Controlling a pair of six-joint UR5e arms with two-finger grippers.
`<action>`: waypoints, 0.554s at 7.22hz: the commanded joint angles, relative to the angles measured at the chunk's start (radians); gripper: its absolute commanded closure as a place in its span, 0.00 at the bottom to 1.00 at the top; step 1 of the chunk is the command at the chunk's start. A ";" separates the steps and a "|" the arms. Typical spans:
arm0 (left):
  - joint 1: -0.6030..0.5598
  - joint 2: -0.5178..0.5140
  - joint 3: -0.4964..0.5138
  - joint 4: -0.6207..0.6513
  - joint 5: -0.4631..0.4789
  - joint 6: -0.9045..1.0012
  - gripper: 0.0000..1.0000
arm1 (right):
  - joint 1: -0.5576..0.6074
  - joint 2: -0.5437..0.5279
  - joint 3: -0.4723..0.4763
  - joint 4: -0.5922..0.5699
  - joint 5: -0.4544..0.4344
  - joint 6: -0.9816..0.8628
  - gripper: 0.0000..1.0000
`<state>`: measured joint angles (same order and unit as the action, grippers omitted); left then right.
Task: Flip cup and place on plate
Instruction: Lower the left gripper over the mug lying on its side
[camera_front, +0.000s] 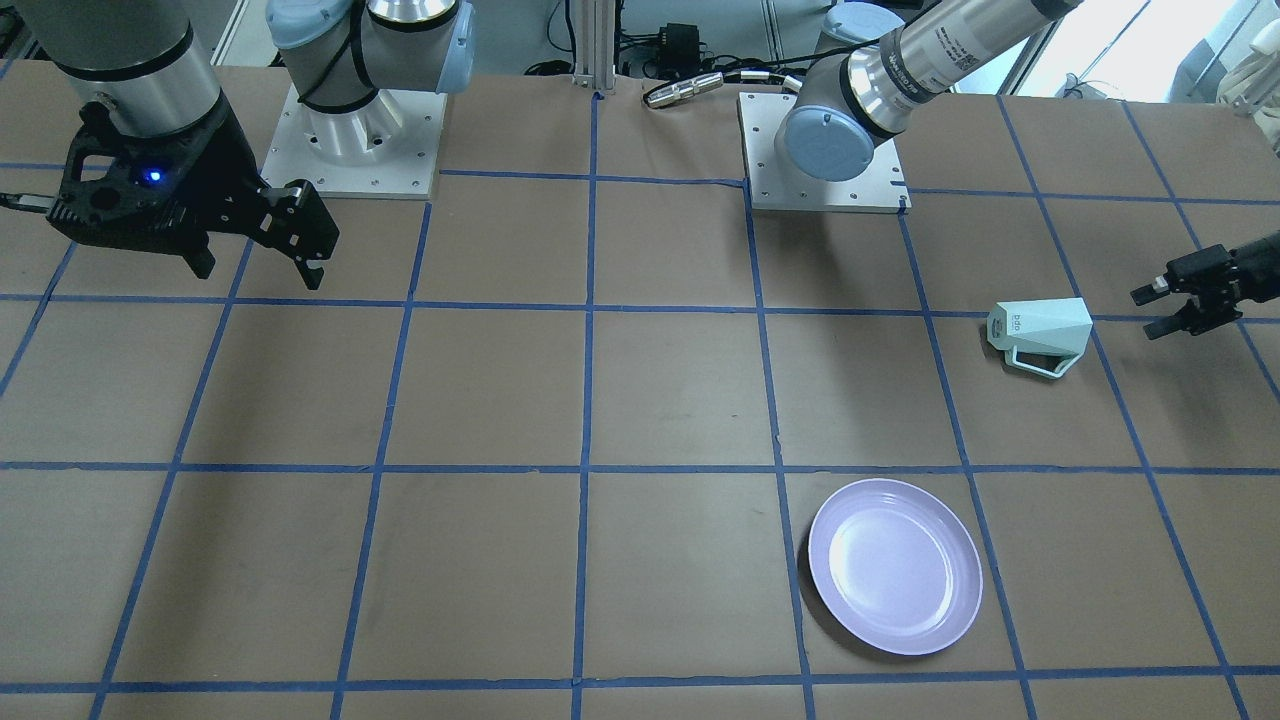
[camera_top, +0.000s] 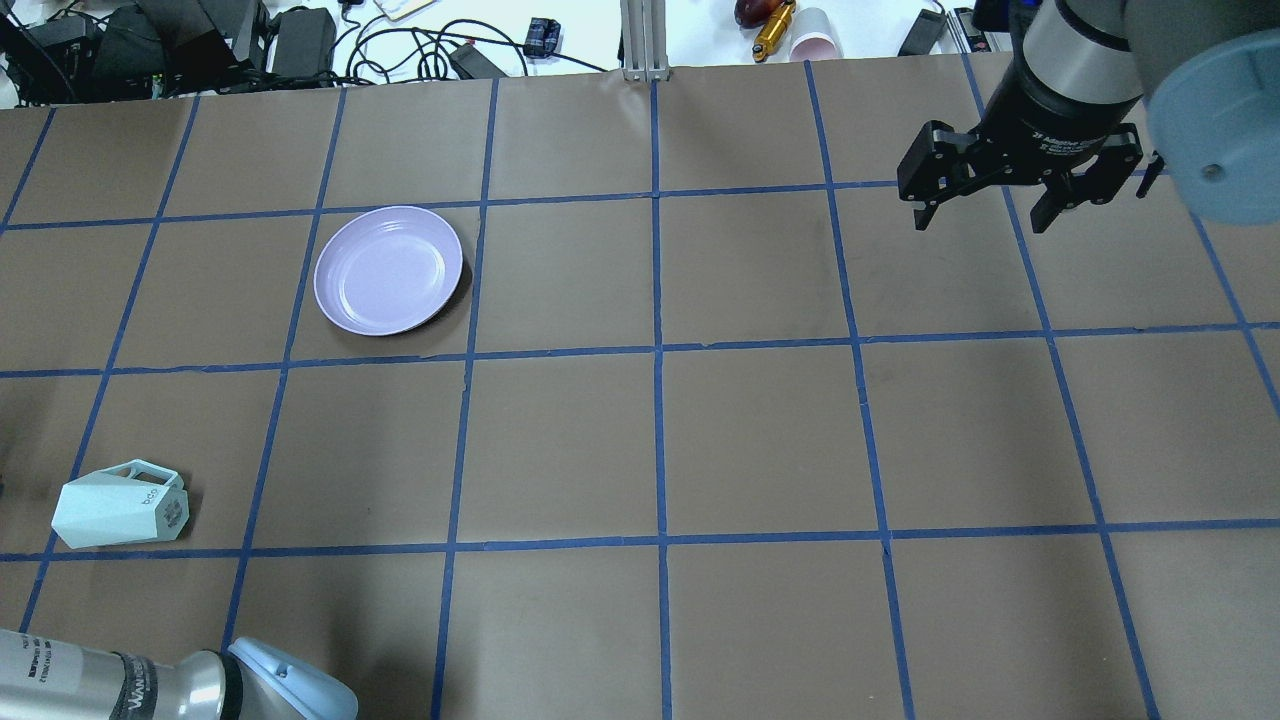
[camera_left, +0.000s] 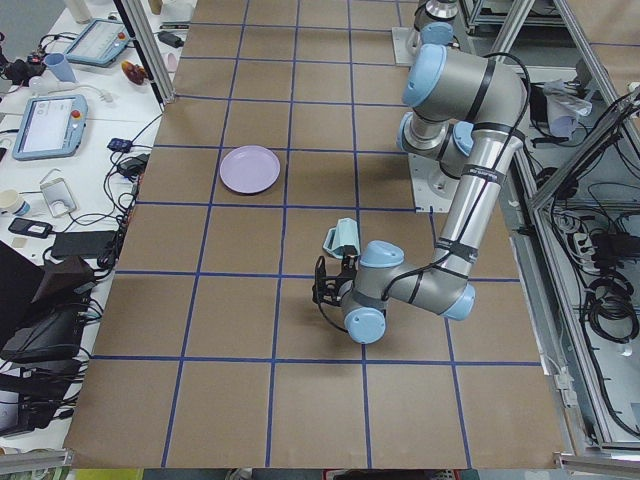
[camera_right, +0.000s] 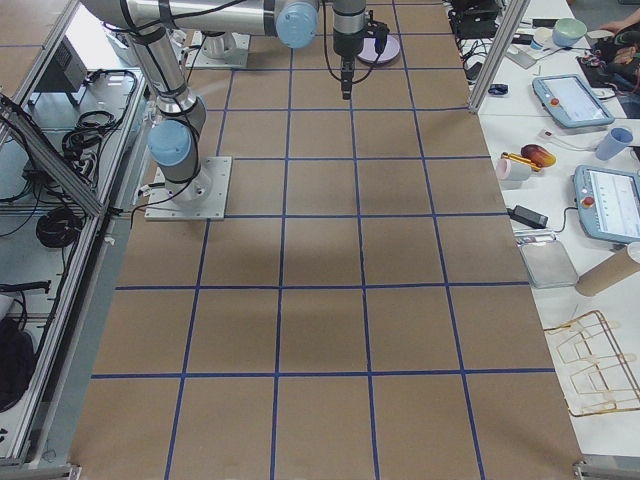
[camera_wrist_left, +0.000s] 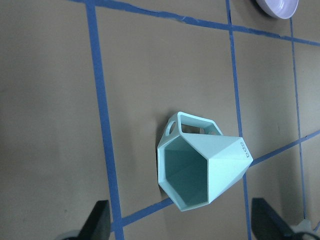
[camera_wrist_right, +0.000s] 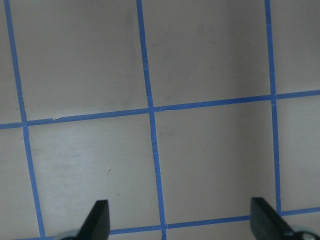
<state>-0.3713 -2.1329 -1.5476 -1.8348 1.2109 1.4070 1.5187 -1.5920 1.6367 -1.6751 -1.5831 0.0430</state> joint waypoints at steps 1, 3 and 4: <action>0.000 -0.042 0.012 -0.110 -0.054 0.029 0.00 | 0.000 0.001 0.000 0.000 0.000 0.000 0.00; -0.001 -0.071 0.009 -0.150 -0.056 0.078 0.00 | 0.000 0.000 0.000 0.000 0.000 0.000 0.00; -0.003 -0.084 0.007 -0.199 -0.060 0.079 0.00 | 0.000 0.000 0.000 0.000 0.000 0.000 0.00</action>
<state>-0.3727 -2.1993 -1.5371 -1.9892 1.1560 1.4722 1.5186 -1.5916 1.6367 -1.6751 -1.5831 0.0430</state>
